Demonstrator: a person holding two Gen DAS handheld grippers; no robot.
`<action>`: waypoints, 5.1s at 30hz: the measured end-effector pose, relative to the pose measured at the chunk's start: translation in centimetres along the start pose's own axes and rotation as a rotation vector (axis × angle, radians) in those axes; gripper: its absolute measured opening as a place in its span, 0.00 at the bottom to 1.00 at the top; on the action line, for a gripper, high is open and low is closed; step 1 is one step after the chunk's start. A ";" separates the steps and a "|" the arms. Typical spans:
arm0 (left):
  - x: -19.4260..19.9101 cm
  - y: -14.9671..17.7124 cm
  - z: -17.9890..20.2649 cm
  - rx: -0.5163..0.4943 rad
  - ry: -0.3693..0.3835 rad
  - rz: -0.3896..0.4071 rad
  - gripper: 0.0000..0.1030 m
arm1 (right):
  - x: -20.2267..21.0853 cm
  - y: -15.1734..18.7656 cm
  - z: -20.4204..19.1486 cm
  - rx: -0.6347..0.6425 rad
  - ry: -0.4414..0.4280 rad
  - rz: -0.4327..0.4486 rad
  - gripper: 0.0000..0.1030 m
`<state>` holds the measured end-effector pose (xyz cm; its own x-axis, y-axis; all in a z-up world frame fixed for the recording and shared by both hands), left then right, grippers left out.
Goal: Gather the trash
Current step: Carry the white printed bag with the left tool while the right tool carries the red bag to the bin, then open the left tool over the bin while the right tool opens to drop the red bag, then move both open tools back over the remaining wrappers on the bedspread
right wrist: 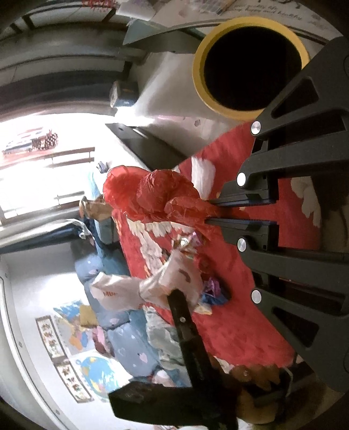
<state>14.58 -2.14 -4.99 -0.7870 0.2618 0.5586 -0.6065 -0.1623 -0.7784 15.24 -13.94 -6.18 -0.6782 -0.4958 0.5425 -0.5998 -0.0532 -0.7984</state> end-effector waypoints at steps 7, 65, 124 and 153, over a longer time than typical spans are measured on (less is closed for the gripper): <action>-0.2 -0.3 2.2 -0.048 0.027 0.001 0.19 | 1.3 -0.8 2.9 -0.050 0.048 0.039 0.04; -10.4 6.0 19.6 -0.375 0.223 -0.193 0.19 | 5.2 3.0 21.2 -0.408 0.336 0.073 0.04; -10.7 3.9 17.4 -0.342 0.151 -0.041 0.92 | 6.0 3.0 20.5 -0.320 0.469 0.106 0.68; -4.8 0.4 7.3 -0.209 -0.016 0.067 0.92 | 3.9 0.5 10.0 -0.111 0.339 0.119 0.68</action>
<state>17.25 -10.40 -5.92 -0.8273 0.2419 0.5070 -0.5177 0.0220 -0.8553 16.55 -24.59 -7.03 -0.8366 -0.1770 0.5185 -0.5384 0.0910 -0.8377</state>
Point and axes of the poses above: each gripper's, at about its wrist camera, not at the fingertips, and x roughly against the way its jaws point, z to its right, y to its underside, the point moved 9 cm from there along -x, roughly the way its jaws point, and after that the axes turned 2 degrees about -x, right-handed, at the moved point
